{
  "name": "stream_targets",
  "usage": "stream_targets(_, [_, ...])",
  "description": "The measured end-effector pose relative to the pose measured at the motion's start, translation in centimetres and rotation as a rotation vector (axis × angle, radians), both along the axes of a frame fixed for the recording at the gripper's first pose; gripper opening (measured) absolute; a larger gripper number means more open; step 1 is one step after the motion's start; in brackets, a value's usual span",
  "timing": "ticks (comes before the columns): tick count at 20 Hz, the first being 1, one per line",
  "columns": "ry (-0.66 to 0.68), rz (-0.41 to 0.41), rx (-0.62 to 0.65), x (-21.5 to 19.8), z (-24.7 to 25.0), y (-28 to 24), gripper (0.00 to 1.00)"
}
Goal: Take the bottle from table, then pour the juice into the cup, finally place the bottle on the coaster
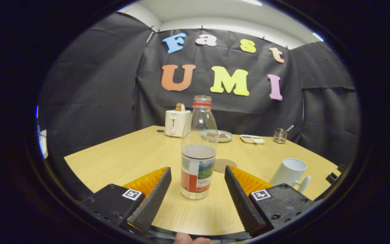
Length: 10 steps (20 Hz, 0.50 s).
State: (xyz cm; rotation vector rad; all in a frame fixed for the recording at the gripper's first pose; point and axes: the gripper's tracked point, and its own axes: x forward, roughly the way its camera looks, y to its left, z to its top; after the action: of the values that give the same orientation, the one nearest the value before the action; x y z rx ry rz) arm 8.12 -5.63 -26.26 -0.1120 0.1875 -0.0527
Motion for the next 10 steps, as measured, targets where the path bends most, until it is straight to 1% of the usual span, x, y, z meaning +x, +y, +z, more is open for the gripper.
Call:
stream_targets(4, [0.025, -0.012, -0.003, 2.0, -0.9, -0.3, 1.00])
stream_targets(10, [0.051, 0.013, -0.038, 3.9, -1.4, 0.5, 1.00])
